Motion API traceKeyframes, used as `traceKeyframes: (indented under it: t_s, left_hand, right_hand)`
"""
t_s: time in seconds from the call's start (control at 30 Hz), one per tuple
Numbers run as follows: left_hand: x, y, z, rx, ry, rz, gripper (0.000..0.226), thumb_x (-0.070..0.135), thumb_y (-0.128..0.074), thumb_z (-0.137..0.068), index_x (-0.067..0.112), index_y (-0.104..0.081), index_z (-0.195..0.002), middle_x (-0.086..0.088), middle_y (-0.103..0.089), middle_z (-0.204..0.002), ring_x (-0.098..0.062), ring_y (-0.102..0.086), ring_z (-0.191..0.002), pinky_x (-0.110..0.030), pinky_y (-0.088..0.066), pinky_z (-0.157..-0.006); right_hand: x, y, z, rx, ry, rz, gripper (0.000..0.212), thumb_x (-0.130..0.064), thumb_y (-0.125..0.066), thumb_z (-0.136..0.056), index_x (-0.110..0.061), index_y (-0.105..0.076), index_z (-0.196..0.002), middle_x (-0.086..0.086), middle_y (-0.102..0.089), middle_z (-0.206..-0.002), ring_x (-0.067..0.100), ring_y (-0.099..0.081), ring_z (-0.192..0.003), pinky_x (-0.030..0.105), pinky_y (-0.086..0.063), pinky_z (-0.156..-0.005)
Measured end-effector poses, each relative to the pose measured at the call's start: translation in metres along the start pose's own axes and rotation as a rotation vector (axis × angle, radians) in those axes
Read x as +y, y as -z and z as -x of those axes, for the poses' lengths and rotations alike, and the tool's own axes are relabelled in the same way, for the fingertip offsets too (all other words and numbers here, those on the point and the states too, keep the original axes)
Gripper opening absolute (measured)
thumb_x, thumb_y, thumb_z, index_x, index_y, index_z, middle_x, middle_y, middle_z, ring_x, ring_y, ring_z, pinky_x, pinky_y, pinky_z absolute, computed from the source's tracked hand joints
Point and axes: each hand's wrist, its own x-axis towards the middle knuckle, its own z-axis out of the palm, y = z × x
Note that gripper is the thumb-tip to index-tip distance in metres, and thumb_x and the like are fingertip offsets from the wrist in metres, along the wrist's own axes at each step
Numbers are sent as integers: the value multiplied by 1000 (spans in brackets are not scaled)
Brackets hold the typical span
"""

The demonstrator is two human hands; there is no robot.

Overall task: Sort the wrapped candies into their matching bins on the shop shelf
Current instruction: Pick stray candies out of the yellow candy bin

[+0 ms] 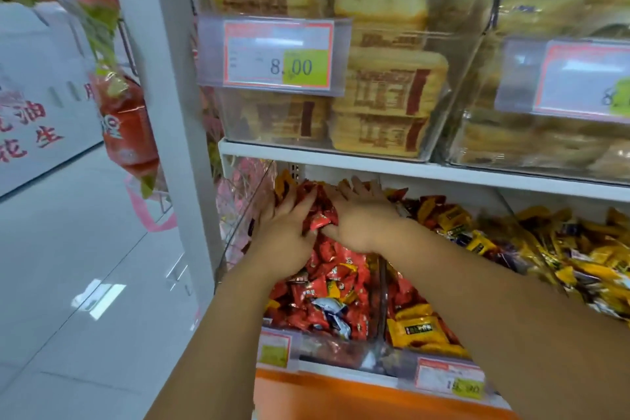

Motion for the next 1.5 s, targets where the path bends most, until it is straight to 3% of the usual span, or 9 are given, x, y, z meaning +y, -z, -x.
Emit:
traceKeyframes:
  t_s: [0.23,0.4,0.53,0.6,0.67,0.87,1.13,1.33,1.5]
  left_hand:
    - [70,15,24,-50,-76,57,63,25,-52,-94,33,-23,-150,1,-10,-160,-24,2,-147,-40,-2,-120]
    - [161,-21,37,-62,-310,86,58,30,-50,-96,28,-26,-149,0,-16,-159,-20,-3,-147,-31,-2,-119]
    - [222,-62,48,-204,-454,177,59,42,-43,-98,29,-20,-151,11,-3,-160,-4,9,-145,-26,1,-118]
    - [238,-79,48,-255,-465,146,61,45,-39,-99,30,-14,-153,14,3,-159,-2,11,-144,-23,3,-116]
    - [246,-90,43,-266,-470,100,62,46,-37,-99,31,-10,-153,14,6,-159,-1,12,-144,-21,6,-113]
    - [244,-103,29,-308,-456,114,61,49,-38,-97,35,-15,-152,24,8,-156,6,16,-140,-21,5,-114]
    - [232,-97,31,-323,-470,145,70,67,-31,-84,46,-12,-148,35,10,-152,13,18,-138,-25,2,-116]
    - [226,-91,34,-340,-463,139,67,64,-36,-86,50,-10,-146,38,12,-150,13,17,-138,-20,4,-112]
    - [220,-88,37,-343,-462,125,71,67,-37,-82,52,-10,-145,34,8,-152,13,16,-138,-20,3,-112]
  right_hand:
    - [68,15,124,219,-57,-500,54,-29,-43,-100,-27,-24,-151,-1,-16,-159,15,-11,-146,26,-13,-115]
    - [153,-15,219,320,-318,-629,44,-24,-43,-101,-34,-37,-143,-8,-20,-156,11,-14,-145,31,-21,-118]
    - [215,-48,269,355,-486,-664,31,-10,-49,-97,-15,-60,-126,7,-54,-133,21,-52,-117,16,-39,-97]
    - [235,-67,277,326,-523,-650,23,-14,-52,-95,-17,-66,-113,3,-62,-116,23,-57,-108,29,-45,-94]
    - [249,-80,276,346,-503,-640,13,-18,-59,-93,-24,-67,-100,-6,-62,-102,24,-57,-103,36,-46,-90]
    - [258,-80,254,112,-460,-462,52,-50,-65,-84,-43,-49,-133,-9,-30,-152,20,-16,-144,34,-17,-115]
    - [260,-59,243,264,-486,-578,38,-27,-65,-89,-31,-59,-127,-2,-42,-145,15,-33,-134,24,-30,-104]
    - [235,-64,225,-5,-393,-478,58,-20,-63,-89,-27,-43,-142,4,-40,-147,22,-38,-132,31,-36,-102]
    - [232,-67,225,168,-439,-567,30,-16,-64,-89,-22,-64,-118,-1,-62,-116,12,-56,-104,21,-43,-83]
